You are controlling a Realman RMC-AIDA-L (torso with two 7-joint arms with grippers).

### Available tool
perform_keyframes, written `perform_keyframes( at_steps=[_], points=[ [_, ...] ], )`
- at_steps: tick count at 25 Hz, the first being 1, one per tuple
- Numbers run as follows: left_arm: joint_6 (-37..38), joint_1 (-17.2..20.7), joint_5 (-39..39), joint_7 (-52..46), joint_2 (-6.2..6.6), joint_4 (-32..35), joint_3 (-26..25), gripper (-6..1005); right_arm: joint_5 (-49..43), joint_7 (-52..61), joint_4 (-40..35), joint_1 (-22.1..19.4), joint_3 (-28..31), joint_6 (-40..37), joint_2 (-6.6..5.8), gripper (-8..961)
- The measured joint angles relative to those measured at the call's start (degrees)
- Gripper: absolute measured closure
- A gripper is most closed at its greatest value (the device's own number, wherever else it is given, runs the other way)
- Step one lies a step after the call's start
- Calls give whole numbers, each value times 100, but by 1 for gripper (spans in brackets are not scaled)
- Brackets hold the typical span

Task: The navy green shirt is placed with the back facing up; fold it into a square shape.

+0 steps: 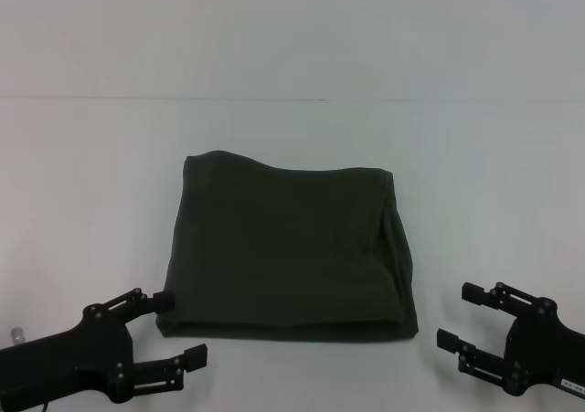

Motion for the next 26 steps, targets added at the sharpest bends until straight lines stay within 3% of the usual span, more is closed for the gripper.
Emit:
perform_keyframes(
  at_steps=[26],
  points=[
    [145, -44, -265, 100, 2, -20, 1, 50, 283, -10, 10, 16, 6, -31, 0, 217]
  ],
)
